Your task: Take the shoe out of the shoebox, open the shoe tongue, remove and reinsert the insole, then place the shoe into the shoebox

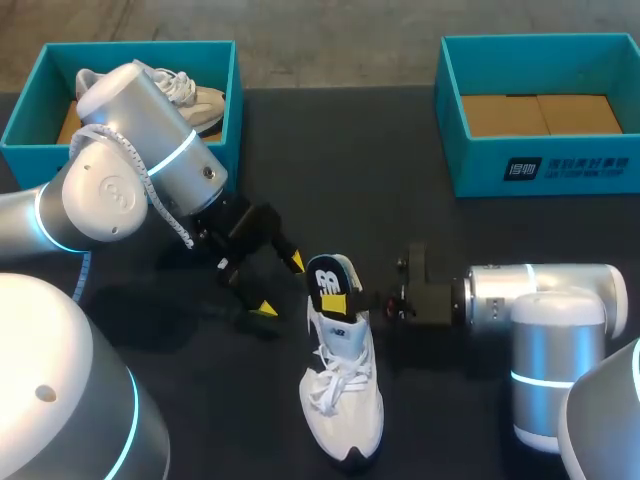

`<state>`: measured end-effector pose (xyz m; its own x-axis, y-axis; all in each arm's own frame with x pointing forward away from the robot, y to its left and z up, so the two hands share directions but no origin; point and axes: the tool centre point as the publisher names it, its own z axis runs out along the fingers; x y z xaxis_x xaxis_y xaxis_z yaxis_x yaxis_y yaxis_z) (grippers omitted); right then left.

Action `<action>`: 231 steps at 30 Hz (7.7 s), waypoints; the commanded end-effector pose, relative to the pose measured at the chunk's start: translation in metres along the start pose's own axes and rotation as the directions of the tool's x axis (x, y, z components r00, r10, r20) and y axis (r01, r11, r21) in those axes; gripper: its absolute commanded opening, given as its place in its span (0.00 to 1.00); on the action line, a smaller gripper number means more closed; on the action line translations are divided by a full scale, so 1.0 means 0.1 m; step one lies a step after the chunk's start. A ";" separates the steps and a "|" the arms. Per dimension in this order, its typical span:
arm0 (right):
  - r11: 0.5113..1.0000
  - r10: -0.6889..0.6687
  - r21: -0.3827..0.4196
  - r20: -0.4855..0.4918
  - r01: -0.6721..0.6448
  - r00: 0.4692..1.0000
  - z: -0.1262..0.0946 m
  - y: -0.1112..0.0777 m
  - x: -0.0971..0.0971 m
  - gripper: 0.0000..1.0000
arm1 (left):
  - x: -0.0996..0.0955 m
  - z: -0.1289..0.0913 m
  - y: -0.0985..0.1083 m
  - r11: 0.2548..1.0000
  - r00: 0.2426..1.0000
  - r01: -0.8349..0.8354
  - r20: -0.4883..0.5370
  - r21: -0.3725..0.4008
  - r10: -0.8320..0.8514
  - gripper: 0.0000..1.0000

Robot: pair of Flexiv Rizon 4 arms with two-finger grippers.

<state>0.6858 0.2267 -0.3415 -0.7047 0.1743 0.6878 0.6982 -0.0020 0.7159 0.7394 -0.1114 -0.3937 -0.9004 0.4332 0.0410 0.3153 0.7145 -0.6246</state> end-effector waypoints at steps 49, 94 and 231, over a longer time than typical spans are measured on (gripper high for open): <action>0.995 0.093 -0.043 0.099 -0.089 0.991 -0.01 -0.06 -0.10 0.00 | 0.00 0.01 0.00 1.000 1.000 0.000 0.001 -0.003 0.000 1.00; 0.998 -0.063 -0.017 0.147 0.066 0.987 -0.04 0.35 0.04 0.44 | 0.00 0.01 0.00 1.000 1.000 0.000 0.001 -0.003 0.000 1.00; 0.999 -0.008 0.051 0.231 -0.004 0.973 -0.10 0.40 0.04 0.50 | 0.00 0.01 0.00 1.000 1.000 0.000 0.001 -0.003 0.000 1.00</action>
<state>0.7099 0.2155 -0.3102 -0.6642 0.3925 0.6362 0.7048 0.0452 0.7080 0.7393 -0.1115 -0.3938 -0.9004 0.4331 0.0410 0.3152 0.7145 -0.6246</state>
